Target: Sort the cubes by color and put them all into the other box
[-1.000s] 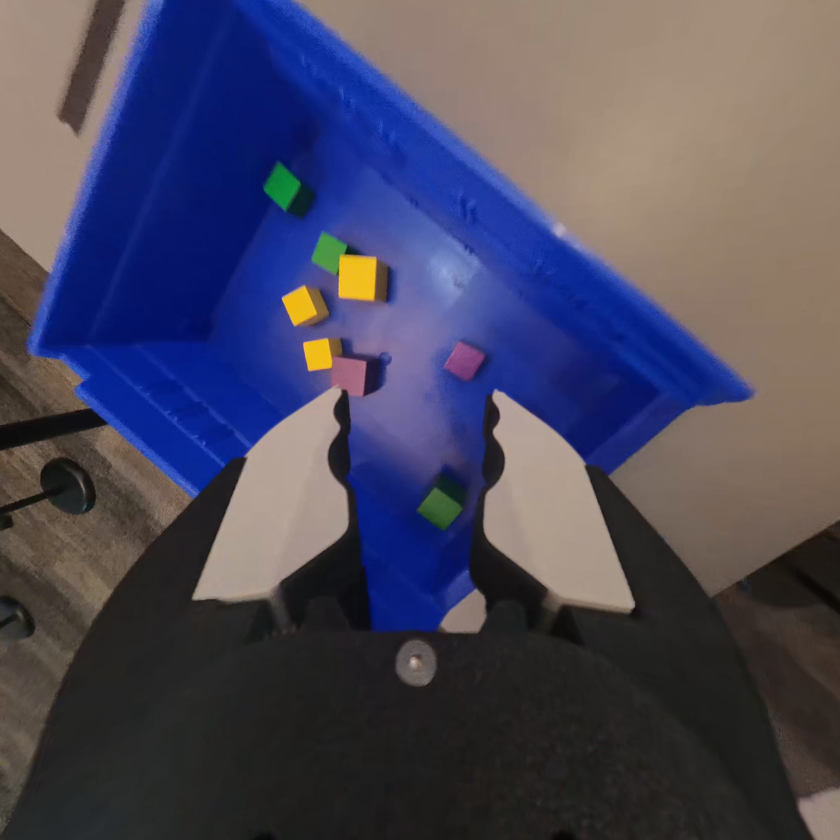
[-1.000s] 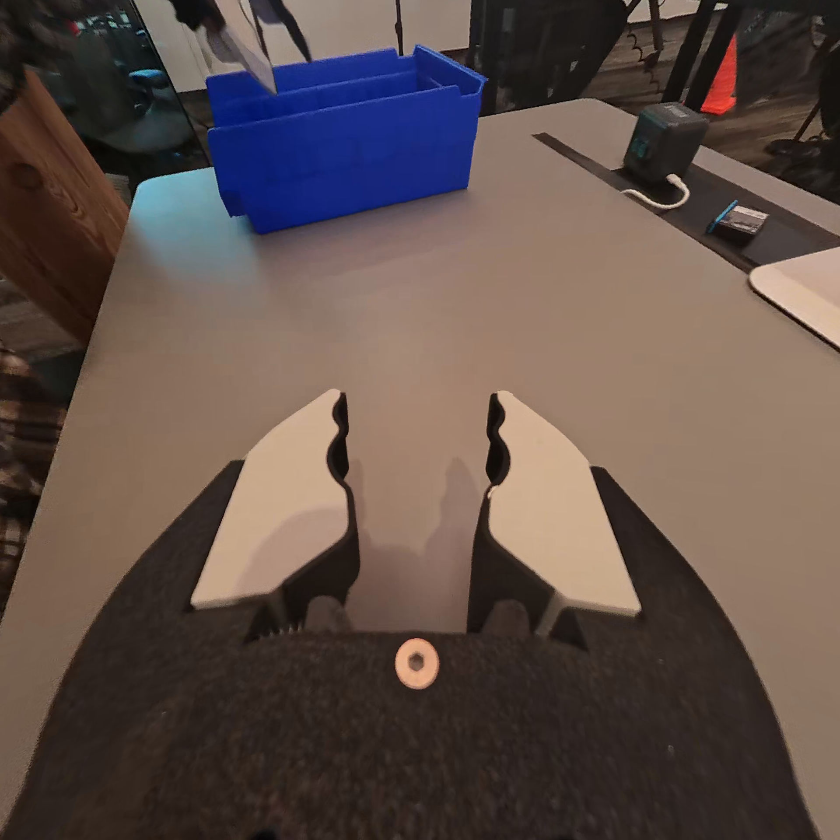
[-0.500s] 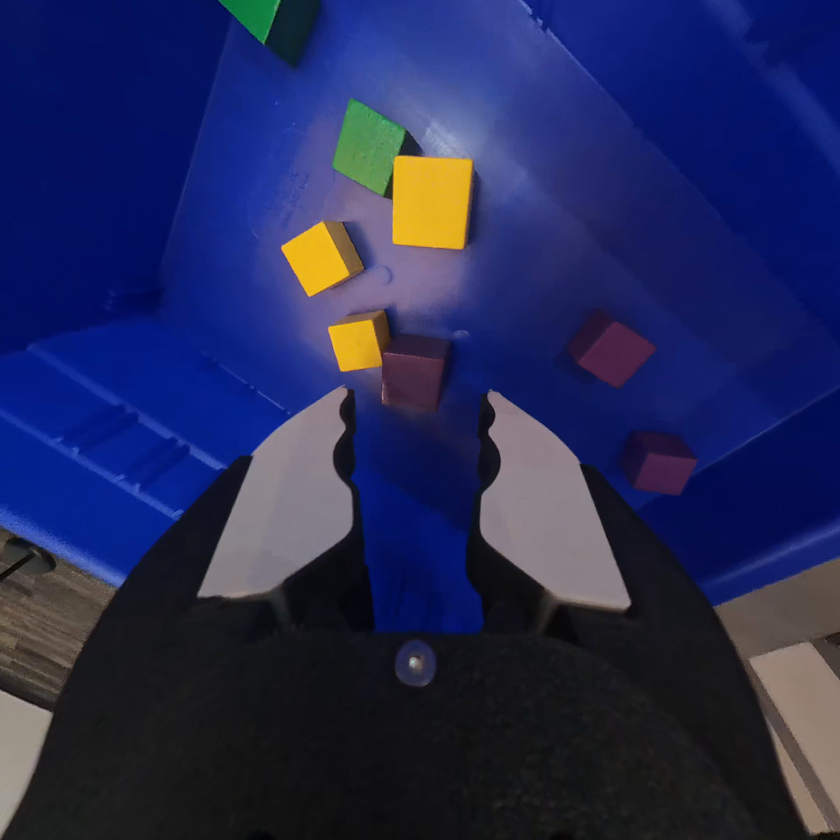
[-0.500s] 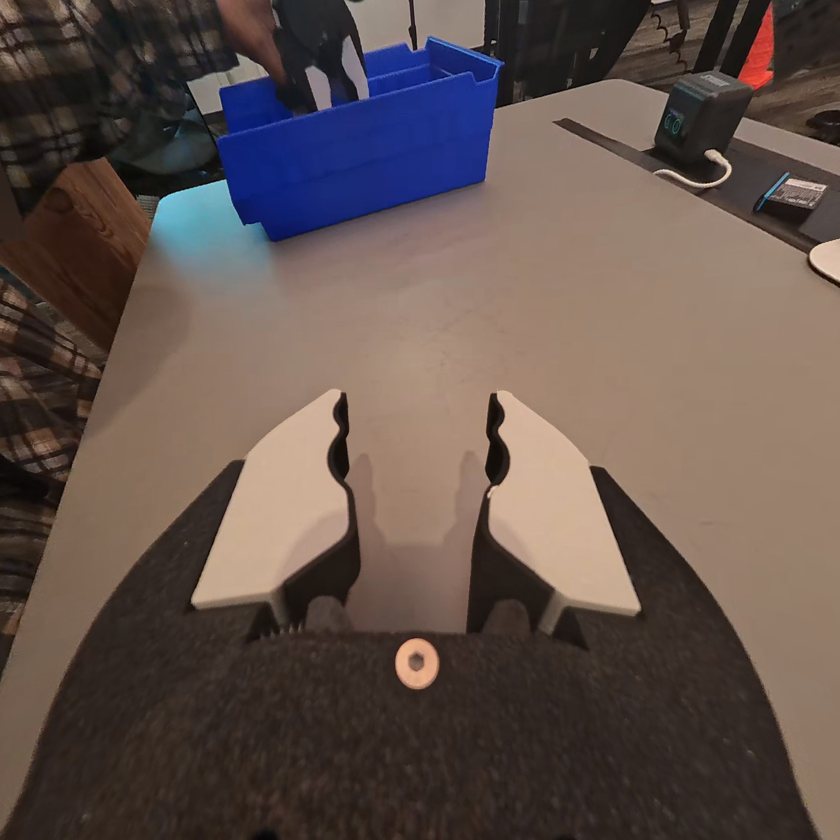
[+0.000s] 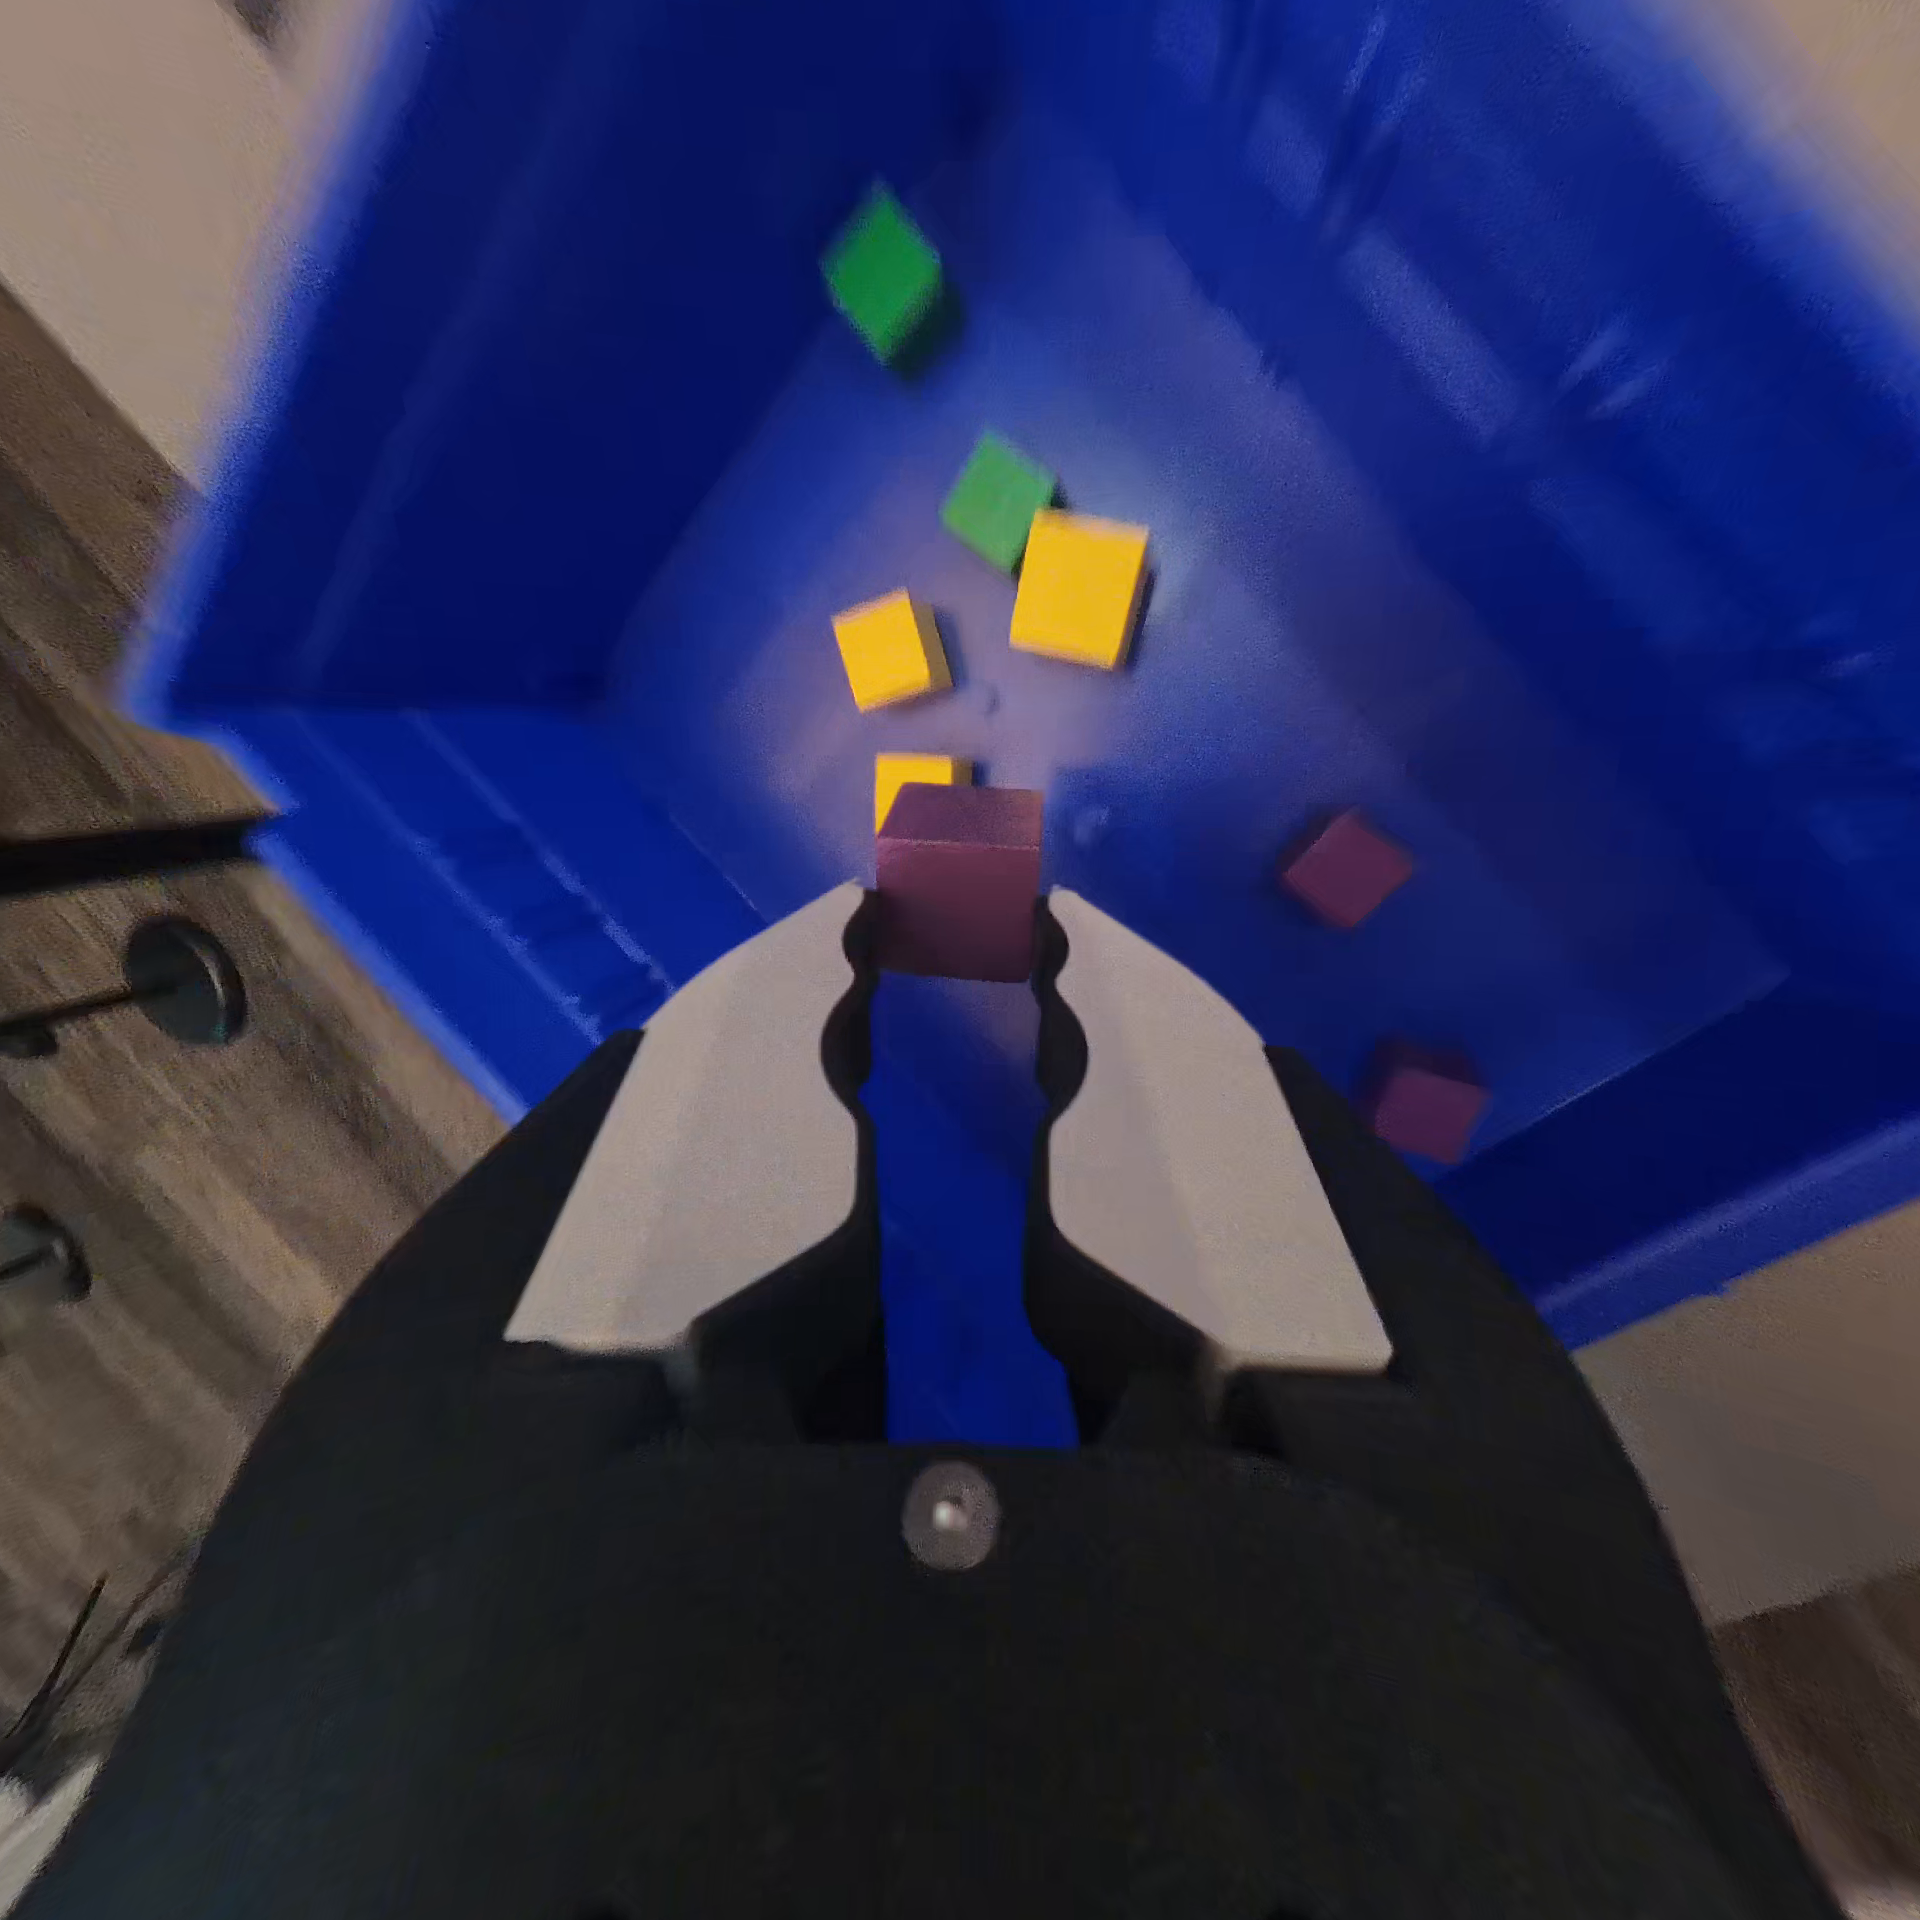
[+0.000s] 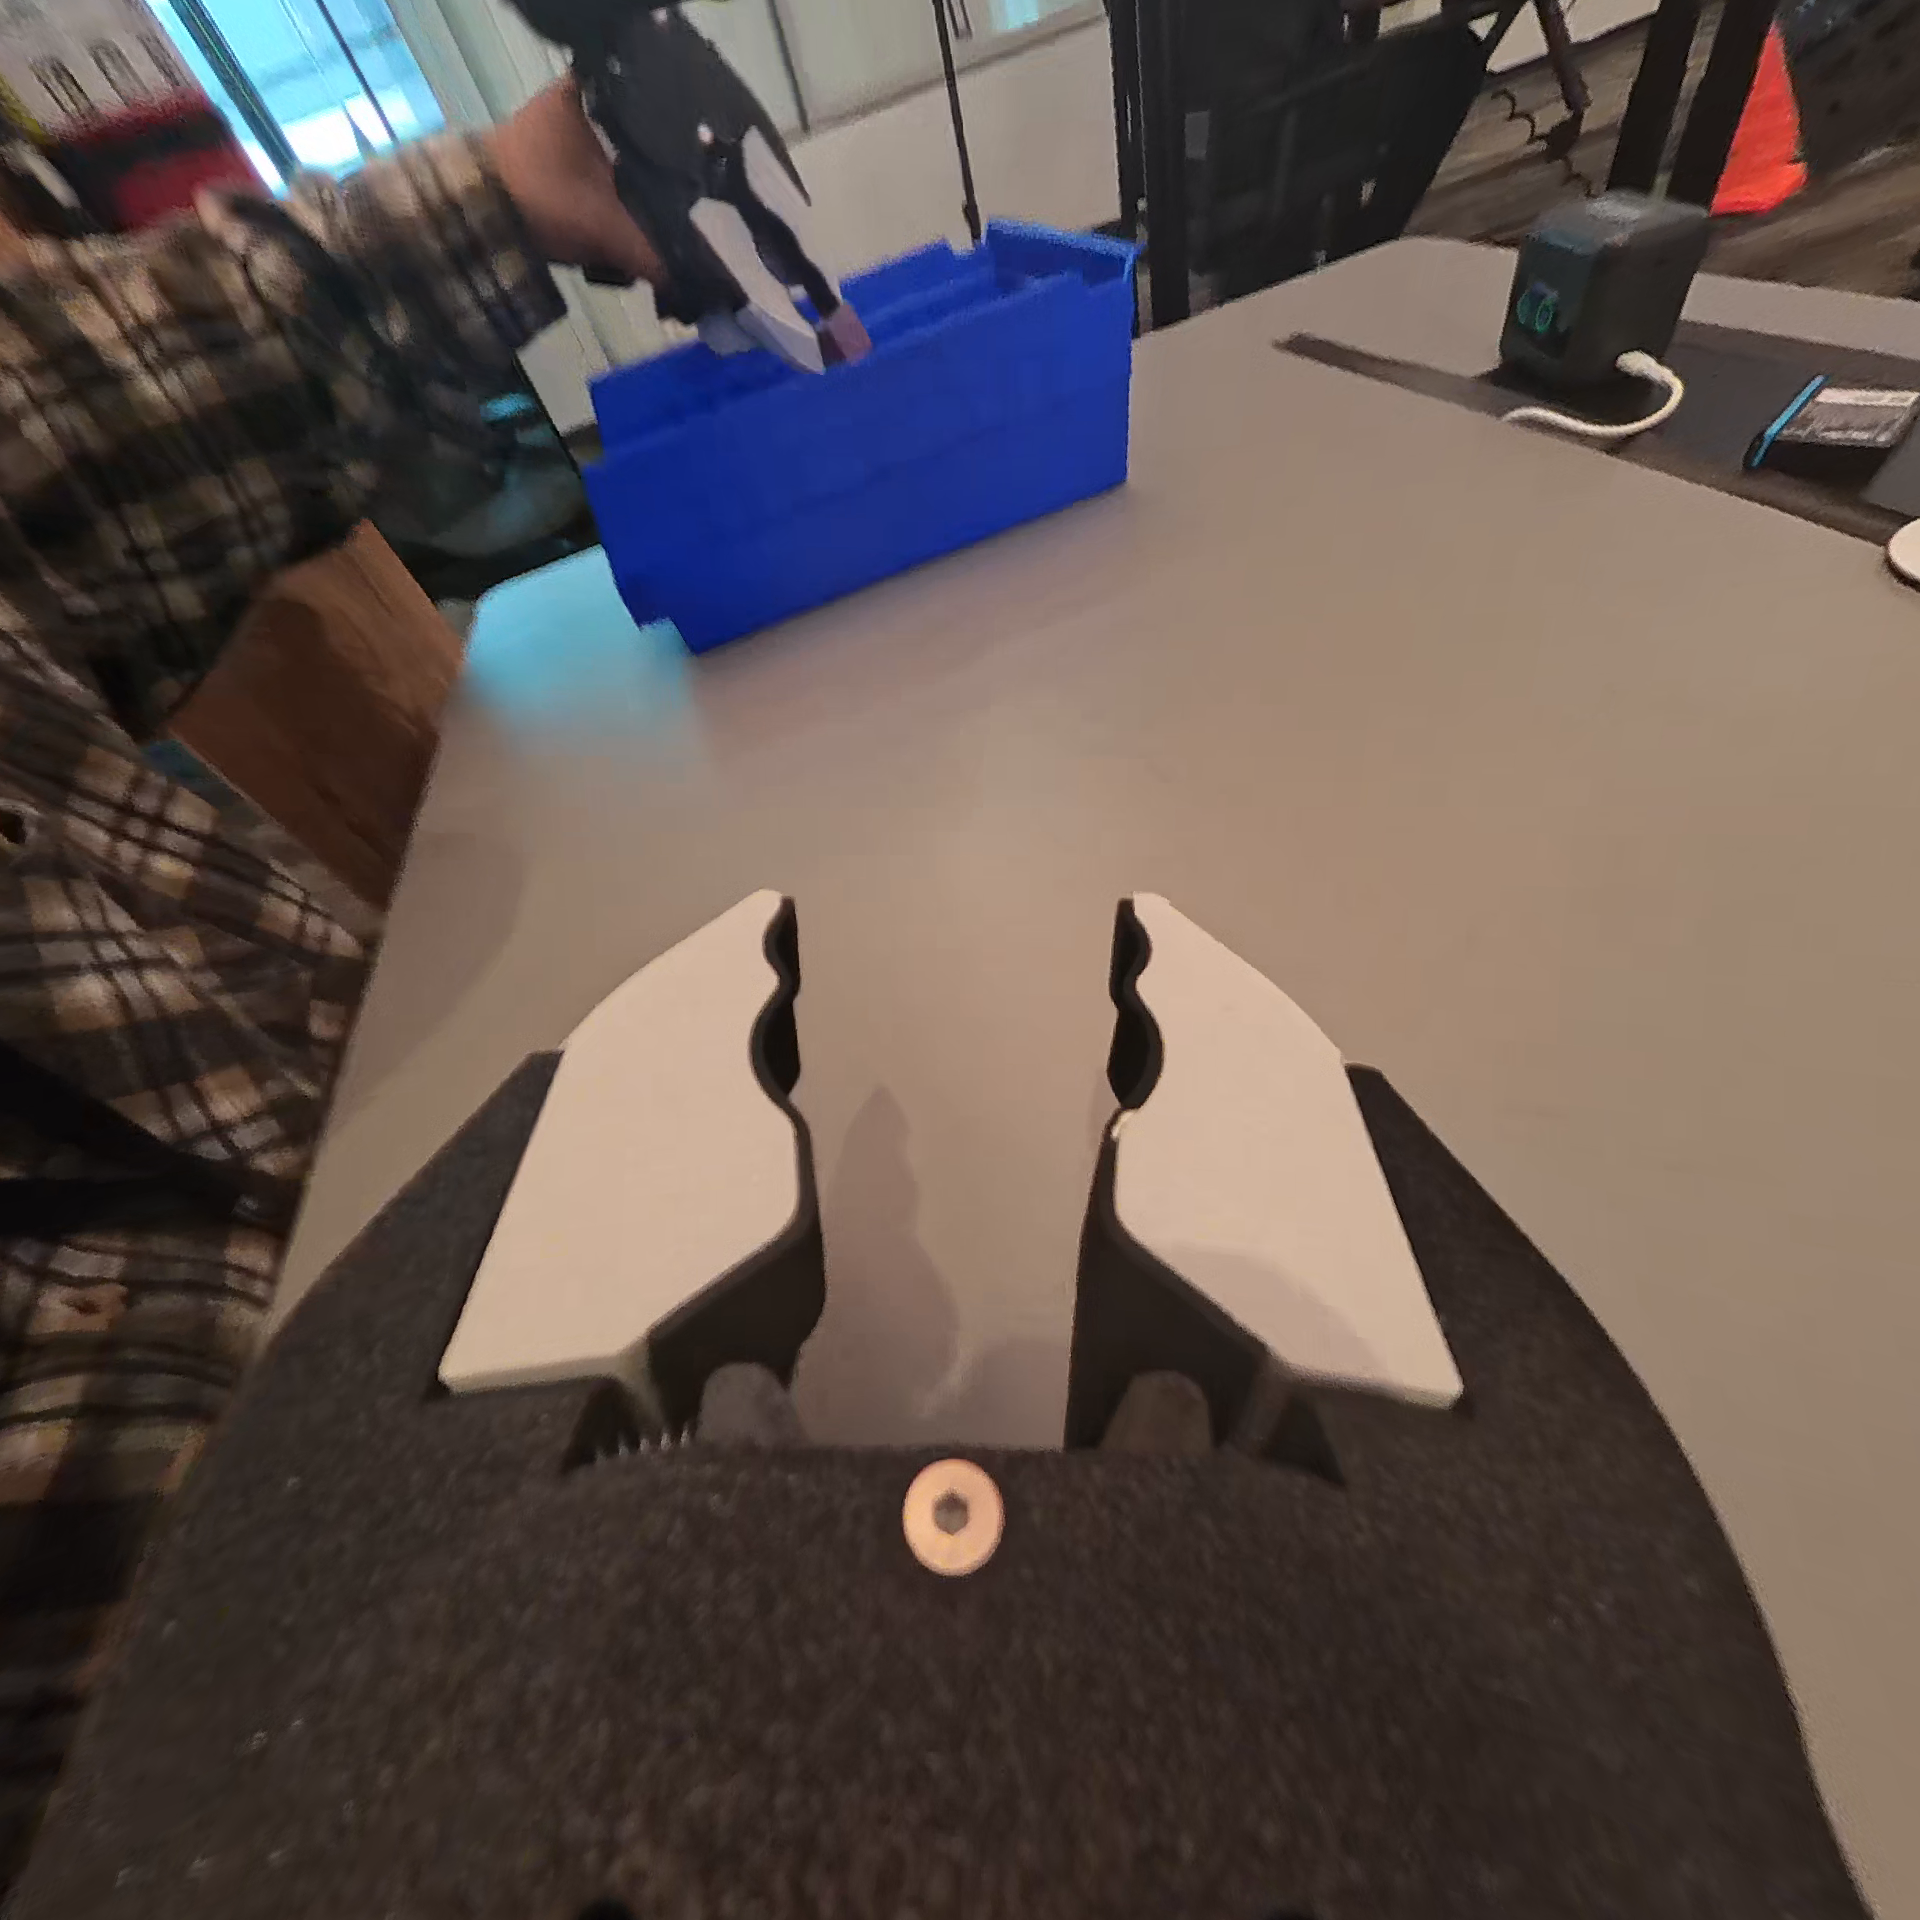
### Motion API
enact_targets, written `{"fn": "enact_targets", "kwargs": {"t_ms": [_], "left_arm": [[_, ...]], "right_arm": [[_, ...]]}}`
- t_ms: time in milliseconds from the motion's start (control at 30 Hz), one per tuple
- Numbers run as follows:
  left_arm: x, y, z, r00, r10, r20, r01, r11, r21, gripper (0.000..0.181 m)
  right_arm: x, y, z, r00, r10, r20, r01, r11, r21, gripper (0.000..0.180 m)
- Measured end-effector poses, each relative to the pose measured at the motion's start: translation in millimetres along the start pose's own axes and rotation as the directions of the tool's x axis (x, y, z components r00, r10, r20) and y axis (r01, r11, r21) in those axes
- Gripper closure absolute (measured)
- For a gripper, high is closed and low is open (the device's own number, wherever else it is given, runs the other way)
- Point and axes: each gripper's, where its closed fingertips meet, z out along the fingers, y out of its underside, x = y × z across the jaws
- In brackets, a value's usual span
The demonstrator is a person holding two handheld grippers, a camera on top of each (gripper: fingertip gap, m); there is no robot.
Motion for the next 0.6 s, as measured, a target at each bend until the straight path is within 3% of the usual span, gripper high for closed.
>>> {"fn": "enact_targets", "kwargs": {"t_ms": [33, 167, 333, 467, 600], "left_arm": [[5, -18, -19, 1.0, -0.003, 0.016, 0.001, 0.996, 0.094, 0.153], [71, -116, -95, 0.996, 0.075, 0.046, -0.088, 0.869, 0.486, 0.153], [222, -230, -152, 0.957, 0.288, -0.029, -0.118, 0.479, 0.87, 0.153], [314, -278, -146, 0.902, 0.421, -0.092, -0.035, 0.285, 0.958, 0.154], [368, -299, -134, 0.84, 0.522, -0.146, 0.03, 0.225, 0.974, 0.154]], "right_arm": [[-2, -5, -3, 0.999, 0.032, 0.014, -0.033, 0.999, 0.03, 0.122], [-16, -33, -14, 0.954, 0.233, 0.186, -0.264, 0.951, 0.162, 0.118], [-53, -73, -30, 0.729, 0.437, 0.527, -0.589, 0.793, 0.157, 0.107], [-73, -82, -38, 0.486, 0.59, 0.644, -0.772, 0.635, 0.0, 0.105], [-76, -75, -44, 0.378, 0.676, 0.632, -0.843, 0.533, -0.066, 0.105]]}}
